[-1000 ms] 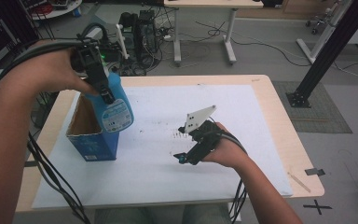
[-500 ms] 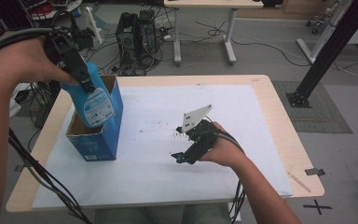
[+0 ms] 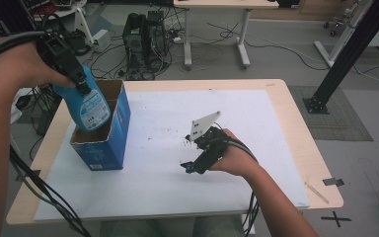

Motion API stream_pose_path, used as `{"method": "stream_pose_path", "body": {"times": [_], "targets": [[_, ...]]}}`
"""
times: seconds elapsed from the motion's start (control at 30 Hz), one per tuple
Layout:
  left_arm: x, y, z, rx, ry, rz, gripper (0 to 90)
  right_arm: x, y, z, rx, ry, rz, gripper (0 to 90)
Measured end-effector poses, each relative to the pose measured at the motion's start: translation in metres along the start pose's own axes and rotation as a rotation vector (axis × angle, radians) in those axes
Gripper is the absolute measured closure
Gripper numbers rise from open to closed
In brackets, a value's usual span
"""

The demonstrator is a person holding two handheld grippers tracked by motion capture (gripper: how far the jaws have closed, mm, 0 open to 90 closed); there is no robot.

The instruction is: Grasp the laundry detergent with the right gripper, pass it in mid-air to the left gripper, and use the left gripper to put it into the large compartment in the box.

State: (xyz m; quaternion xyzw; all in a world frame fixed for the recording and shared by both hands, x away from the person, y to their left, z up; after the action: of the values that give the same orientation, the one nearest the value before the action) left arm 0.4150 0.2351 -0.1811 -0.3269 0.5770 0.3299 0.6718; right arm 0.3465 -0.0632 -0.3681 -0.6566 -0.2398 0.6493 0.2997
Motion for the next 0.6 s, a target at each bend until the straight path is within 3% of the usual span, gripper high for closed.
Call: {"method": "stream_pose_path", "body": {"times": [0.23, 0.37, 0.4, 0.57, 0.6], "targets": [[0.017, 0.001, 0.008, -0.030, 0.008, 0.012, 38.4, 0.000, 0.000, 0.000, 0.002, 0.001, -0.001, 12.6], [0.027, 0.001, 0.009, 0.016, 0.015, 0.032, 38.4, 0.000, 0.000, 0.000, -0.001, 0.006, 0.001, 12.6], [0.030, 0.000, 0.007, 0.001, 0.018, 0.021, 38.5, 0.000, 0.000, -0.001, -0.006, 0.007, -0.001, 12.6], [0.045, -0.002, 0.005, 0.077, 0.022, 0.040, 38.4, 0.001, 0.000, 0.002, 0.013, 0.001, -0.003, 12.6], [0.049, -0.003, 0.003, 0.087, 0.021, 0.037, 38.4, 0.001, 0.000, 0.001, -0.002, 0.006, -0.006, 12.6]]}}
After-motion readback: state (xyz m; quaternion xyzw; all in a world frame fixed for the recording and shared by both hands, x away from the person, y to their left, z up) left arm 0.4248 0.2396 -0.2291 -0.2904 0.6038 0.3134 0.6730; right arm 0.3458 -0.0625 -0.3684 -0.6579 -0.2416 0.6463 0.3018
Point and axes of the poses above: each handheld gripper's, and its own axes: x roughly forward along the jaws, y roughly out of its underside, z roughly to its left, the point moved 6 cm from there along x, roughly forward along the jaws, and after that the axes turned 6 degrees about -y, right-handed, at the moved point
